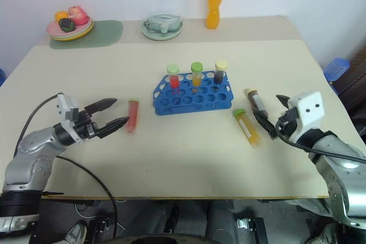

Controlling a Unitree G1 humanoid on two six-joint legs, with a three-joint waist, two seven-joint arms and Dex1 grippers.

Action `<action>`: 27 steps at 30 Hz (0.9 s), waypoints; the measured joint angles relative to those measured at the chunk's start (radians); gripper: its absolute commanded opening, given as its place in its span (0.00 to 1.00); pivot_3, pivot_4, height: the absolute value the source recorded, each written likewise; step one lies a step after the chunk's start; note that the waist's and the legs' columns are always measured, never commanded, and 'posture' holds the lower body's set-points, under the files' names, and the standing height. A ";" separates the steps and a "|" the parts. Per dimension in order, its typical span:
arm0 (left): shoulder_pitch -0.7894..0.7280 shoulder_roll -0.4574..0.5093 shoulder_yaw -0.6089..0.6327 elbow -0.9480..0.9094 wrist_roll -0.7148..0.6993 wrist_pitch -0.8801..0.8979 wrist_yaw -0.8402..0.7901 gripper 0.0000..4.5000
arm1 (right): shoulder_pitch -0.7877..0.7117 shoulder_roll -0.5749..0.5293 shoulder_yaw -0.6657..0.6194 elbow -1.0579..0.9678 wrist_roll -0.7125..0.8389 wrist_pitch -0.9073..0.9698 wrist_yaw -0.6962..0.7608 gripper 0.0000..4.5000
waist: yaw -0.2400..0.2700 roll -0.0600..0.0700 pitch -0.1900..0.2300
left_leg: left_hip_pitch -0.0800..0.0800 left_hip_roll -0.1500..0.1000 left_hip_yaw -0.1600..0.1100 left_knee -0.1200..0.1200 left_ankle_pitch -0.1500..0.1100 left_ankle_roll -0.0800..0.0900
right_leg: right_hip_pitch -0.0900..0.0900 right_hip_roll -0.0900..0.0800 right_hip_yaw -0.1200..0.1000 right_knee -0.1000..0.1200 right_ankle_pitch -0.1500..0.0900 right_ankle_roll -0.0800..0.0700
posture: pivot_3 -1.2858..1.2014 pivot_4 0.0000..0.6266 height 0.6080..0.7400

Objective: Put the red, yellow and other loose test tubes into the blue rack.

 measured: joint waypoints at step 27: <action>-0.105 0.043 -0.182 -0.096 -0.020 0.078 -0.258 0.99 | -0.915 -0.071 0.515 0.887 -0.158 0.568 0.075 0.92 | -0.028 0.001 0.002 | -0.015 0.000 0.000 0.004 0.000 0.001 | -0.010 0.000 -0.003 -0.005 0.002 -0.001 | 0.52 0.24 1.00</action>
